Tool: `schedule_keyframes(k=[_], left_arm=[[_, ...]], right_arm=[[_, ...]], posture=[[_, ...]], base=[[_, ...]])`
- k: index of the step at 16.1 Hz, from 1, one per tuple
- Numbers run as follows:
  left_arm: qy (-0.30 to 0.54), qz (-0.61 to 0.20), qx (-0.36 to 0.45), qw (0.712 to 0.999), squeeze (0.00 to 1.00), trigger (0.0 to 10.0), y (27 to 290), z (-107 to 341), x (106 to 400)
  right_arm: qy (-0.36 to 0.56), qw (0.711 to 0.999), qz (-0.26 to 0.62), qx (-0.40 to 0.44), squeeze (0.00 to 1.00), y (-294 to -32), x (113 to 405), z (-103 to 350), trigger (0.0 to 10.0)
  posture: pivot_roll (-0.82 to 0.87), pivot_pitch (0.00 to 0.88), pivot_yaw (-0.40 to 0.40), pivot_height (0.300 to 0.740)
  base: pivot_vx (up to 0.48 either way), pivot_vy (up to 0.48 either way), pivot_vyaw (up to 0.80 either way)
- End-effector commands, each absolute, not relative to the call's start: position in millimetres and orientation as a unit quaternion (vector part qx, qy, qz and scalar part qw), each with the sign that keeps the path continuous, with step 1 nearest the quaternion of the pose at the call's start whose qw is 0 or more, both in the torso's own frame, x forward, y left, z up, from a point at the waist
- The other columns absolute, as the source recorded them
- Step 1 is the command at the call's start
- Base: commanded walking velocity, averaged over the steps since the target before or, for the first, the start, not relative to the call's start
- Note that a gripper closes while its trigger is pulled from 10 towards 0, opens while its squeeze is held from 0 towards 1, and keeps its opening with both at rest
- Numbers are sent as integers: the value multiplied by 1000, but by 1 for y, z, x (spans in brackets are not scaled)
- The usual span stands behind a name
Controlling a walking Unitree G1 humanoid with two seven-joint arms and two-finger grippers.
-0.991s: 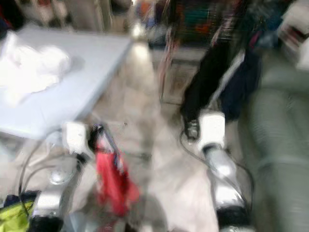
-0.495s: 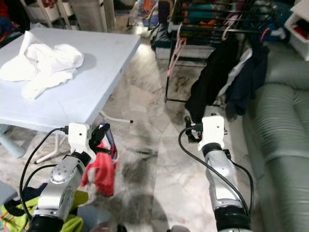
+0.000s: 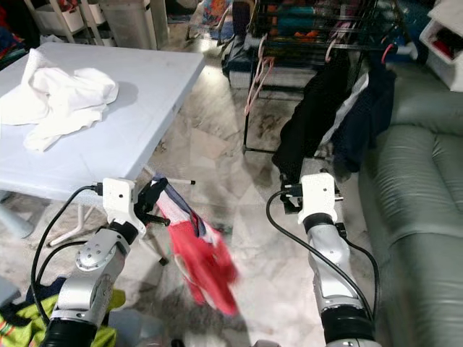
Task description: Hang hanger
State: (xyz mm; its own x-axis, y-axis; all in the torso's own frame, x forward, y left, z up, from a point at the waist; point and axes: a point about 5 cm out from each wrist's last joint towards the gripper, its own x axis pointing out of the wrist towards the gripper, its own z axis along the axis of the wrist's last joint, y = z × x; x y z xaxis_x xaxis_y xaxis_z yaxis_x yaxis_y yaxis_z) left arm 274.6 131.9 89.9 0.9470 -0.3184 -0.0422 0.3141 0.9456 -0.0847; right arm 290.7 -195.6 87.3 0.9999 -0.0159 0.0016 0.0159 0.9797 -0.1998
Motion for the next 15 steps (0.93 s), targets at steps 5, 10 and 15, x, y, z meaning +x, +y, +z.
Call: schedule_keyframes(k=[5, 10, 15], left_arm=[[0, -172, -38, 984, 0, 10000, 128, 103, 279], [-5, -174, -40, 984, 0, 10000, 126, 106, 280], [-6, -173, -45, 984, 0, 10000, 125, 108, 282]], right_arm=[[-3, 995, -1, -99, 0, -194, 295, 89, 10000], [-9, 995, -2, -101, 0, -195, 298, 91, 10000], [-8, 995, -6, -101, 0, -196, 297, 91, 10000]], posture=[[-46, 0, 30, 740], [-46, 0, 30, 740], [-47, 0, 32, 740]], base=[[413, 0, 0], [416, 0, 0], [427, 0, 0]])
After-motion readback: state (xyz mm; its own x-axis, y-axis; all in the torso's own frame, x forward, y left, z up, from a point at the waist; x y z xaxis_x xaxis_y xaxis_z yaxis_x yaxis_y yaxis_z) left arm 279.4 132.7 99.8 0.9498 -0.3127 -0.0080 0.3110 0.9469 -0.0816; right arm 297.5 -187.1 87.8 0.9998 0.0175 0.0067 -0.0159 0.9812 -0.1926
